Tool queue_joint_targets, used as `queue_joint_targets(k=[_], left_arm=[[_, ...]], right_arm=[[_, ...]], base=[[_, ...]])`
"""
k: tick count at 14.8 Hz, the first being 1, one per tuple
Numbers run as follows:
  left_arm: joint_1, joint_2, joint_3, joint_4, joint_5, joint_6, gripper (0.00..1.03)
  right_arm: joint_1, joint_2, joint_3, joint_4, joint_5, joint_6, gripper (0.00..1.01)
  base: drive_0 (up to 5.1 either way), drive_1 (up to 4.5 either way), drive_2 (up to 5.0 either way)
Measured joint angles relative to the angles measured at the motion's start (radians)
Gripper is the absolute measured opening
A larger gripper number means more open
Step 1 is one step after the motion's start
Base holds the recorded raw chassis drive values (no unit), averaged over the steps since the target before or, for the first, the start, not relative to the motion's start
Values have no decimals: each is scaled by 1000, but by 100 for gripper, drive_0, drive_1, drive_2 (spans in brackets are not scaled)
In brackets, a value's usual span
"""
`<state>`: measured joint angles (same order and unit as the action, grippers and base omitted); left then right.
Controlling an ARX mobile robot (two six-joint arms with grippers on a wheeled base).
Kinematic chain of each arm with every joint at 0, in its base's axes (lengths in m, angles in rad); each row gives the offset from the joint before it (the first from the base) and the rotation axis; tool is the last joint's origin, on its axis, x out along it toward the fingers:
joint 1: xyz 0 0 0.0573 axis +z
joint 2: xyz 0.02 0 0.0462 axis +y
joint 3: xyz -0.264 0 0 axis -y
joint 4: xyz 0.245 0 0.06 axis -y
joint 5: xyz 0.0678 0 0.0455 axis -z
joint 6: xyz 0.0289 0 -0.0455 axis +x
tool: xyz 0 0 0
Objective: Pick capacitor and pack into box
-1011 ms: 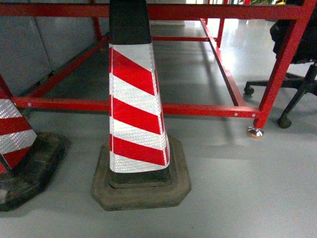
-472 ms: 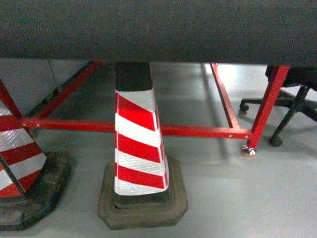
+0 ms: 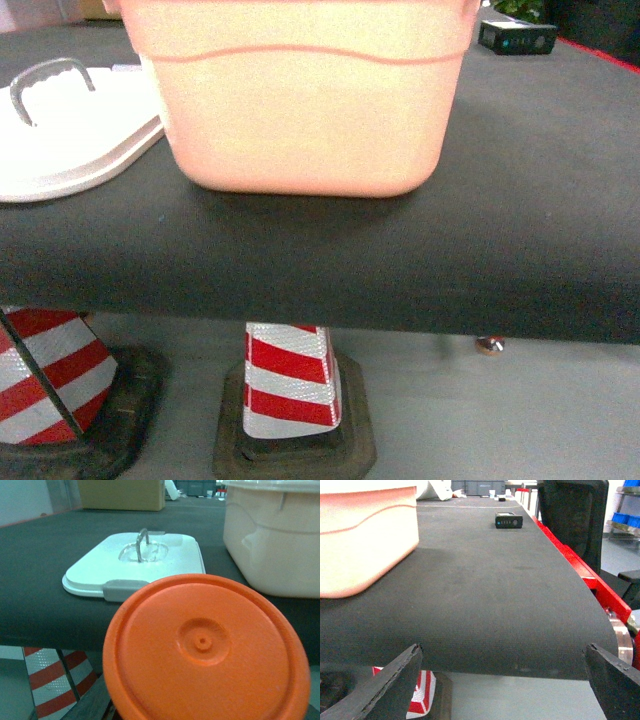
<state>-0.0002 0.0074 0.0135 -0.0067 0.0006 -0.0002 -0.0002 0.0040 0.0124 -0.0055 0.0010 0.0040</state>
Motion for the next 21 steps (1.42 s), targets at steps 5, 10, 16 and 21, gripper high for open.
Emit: queue_joint_targets(k=[5,10,16,21], left_arm=[[0,0,0,0,-1,1,44],[0,0,0,5,-1,0,44],[0,0,0,0,-1,0,44],[0,0,0,0,-1,0,44]], right_arm=[[0,0,0,0,-2,-2,98],[0,0,0,2,-1,-2,98],[0,0,0,0,-1,-2,98],[0,0,0,0,-1,-2,98]], base=[[0,0,0],[0,0,0],[0,0,0],[0,0,0]])
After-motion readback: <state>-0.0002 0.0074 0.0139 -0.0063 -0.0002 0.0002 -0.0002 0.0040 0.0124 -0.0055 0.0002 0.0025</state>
